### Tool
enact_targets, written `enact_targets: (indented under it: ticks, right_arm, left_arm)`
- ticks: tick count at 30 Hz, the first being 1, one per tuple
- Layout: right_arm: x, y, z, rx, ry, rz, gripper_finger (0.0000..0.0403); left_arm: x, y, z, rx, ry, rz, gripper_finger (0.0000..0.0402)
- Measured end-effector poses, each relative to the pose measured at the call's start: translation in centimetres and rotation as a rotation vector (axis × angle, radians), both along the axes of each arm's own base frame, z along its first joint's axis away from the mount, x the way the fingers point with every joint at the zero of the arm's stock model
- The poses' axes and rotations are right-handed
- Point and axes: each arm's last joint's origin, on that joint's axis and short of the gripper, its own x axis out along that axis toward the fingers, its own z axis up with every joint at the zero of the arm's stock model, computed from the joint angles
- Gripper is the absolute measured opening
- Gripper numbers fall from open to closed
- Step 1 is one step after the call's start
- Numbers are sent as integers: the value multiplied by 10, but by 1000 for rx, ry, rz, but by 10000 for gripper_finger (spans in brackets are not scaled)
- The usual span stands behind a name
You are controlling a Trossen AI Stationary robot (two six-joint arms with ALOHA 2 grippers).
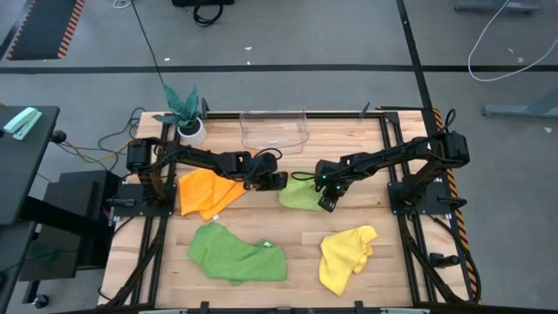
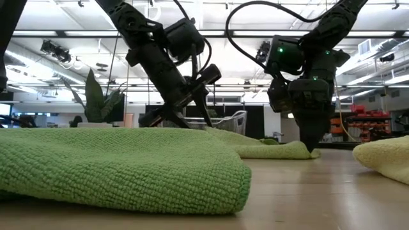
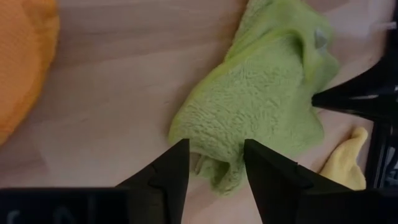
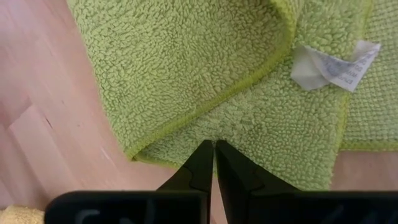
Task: Fold microfiber towels
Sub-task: Fold the light green microfiber cloth
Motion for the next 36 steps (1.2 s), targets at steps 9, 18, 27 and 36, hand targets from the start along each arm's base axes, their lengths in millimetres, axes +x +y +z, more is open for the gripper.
enact_targets:
  ticks: [9, 18, 27, 36]
  right_arm:
    - [1, 0, 0, -6, -15, 12, 30]
    - [2, 0, 1, -7, -24, 12, 29]
    - [4, -1, 2, -11, -52, 12, 29]
    - [5, -1, 2, -12, -61, 12, 29]
  left_arm:
    - [0, 1, 0, -42, -5, 2, 164]
    - [1, -2, 1, -109, -16, -18, 165]
    - [2, 4, 2, -112, -43, 14, 165]
    - [11, 5, -21, -162, -31, 22, 163]
